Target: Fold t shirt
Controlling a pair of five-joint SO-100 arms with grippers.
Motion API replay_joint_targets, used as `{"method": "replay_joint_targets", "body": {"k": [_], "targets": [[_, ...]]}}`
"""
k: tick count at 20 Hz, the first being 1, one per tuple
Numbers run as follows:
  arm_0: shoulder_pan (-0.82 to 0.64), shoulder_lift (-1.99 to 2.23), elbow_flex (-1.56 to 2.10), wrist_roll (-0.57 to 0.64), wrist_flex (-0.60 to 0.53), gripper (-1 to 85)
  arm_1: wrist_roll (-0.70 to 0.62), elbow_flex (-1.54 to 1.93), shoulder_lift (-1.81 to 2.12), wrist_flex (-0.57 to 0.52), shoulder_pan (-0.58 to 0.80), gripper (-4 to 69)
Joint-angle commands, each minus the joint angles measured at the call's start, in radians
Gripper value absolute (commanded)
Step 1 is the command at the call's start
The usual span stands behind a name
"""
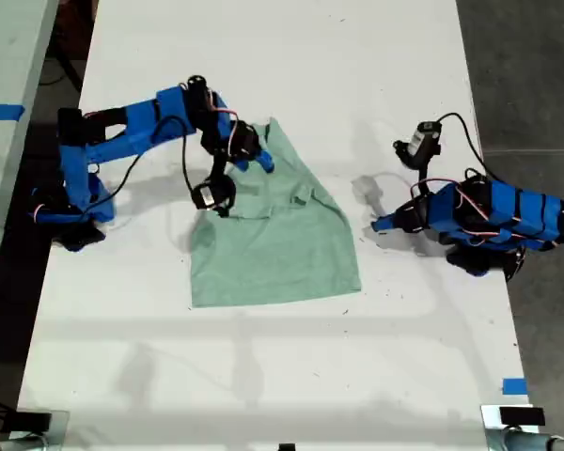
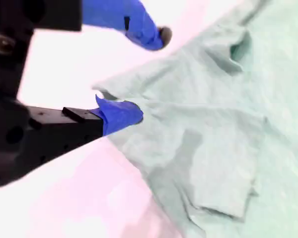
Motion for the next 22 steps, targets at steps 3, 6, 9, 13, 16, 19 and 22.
{"method": "replay_joint_targets", "body": {"k": [3,6,9,13,16,19,22], "targets": [[0.0,0.666,0.124,-0.017,0.043,-0.3,-0.012,0.058,0.011,0.003,0.0,7.4],[0.184,0.917,0.463,-0.181,0.032,-0.3,-0.012,0.058,0.011,0.003,0.0,7.4],[0.285,1.154,1.1,-0.385,-0.103,-0.3,-0.012,0.058,0.011,0.003,0.0,7.4],[0.477,1.451,1.643,-0.632,-0.385,-0.3,-0.012,0.058,0.011,0.003,0.0,7.4],[0.58,1.844,1.974,-0.742,-0.509,-0.3,-0.012,0.058,0.011,0.003,0.0,7.4],[0.624,2.164,2.223,-0.724,-0.535,-0.2,-0.014,0.057,0.009,0.003,-0.002,6.9],[0.572,2.149,2.237,-0.574,-0.523,21.2,-0.014,0.057,0.009,0.005,0.002,6.6]]}}
